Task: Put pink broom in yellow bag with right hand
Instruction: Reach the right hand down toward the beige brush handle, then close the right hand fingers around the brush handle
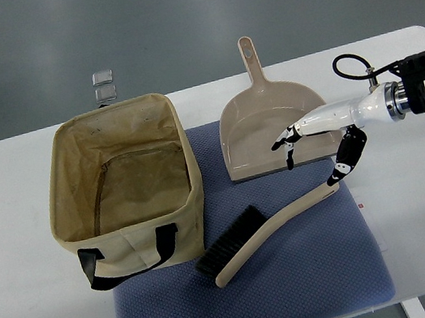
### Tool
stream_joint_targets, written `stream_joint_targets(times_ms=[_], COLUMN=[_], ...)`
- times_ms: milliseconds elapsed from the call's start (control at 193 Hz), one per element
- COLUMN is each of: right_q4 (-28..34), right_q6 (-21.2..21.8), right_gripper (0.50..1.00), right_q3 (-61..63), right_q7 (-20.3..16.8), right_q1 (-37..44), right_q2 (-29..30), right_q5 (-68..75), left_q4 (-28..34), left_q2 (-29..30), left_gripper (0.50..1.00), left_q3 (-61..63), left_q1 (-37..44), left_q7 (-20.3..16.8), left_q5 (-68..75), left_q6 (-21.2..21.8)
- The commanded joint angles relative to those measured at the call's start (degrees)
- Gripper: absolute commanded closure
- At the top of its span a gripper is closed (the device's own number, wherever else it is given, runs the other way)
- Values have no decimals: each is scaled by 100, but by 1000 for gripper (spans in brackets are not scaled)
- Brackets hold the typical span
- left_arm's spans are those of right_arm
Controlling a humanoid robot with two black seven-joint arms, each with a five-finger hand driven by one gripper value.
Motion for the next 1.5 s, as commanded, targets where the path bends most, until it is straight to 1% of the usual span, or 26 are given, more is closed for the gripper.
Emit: stream_joint_targets(times_ms=[0, 57, 151, 229, 364, 597, 701, 971, 1117, 1205, 1355, 1428, 1496], right_q4=[-23, -40, -49, -49, -58, -181, -409, -445, -445, -445, -445, -445, -445], right_q6=[-356, -567, -901, -1041, -1235, -1261, -1296, -1402, -1402, -1402, -1402, -1402, -1402], right_gripper=[570, 570, 570, 570, 570, 572, 572, 579, 599, 628, 638, 662, 671], right_q3=[0, 0, 8, 8, 8, 26, 26, 193, 202, 202, 202, 202, 237], right_q7=[-193, -307, -342, -342, -351, -351, -342, -351, -351, -351, -351, -360, -421], right_q1=[-245, -394, -614, -790, -861, -931, -966, -1115, -1177, -1195, -1195, -1195, -1195], right_q2=[134, 187, 266, 275, 284, 389, 530, 548, 556, 583, 600, 600, 600], right_q5=[-105, -220, -483, -729, -879, -888, -897, -1046, -1257, -1318, -1318, -1318, -1318], left_q4=[0, 0, 0, 0, 0, 0, 0, 0, 0, 0, 0, 0, 0], left_q2=[0, 0, 0, 0, 0, 0, 0, 0, 0, 0, 0, 0, 0], left_gripper=[500, 500, 500, 500, 500, 500, 500, 500, 500, 500, 500, 500, 500], left_q3=[0, 0, 0, 0, 0, 0, 0, 0, 0, 0, 0, 0, 0], left_q1=[0, 0, 0, 0, 0, 0, 0, 0, 0, 0, 0, 0, 0], left_q7=[0, 0, 0, 0, 0, 0, 0, 0, 0, 0, 0, 0, 0], left_q5=[0, 0, 0, 0, 0, 0, 0, 0, 0, 0, 0, 0, 0], left_q6=[0, 0, 0, 0, 0, 0, 0, 0, 0, 0, 0, 0, 0])
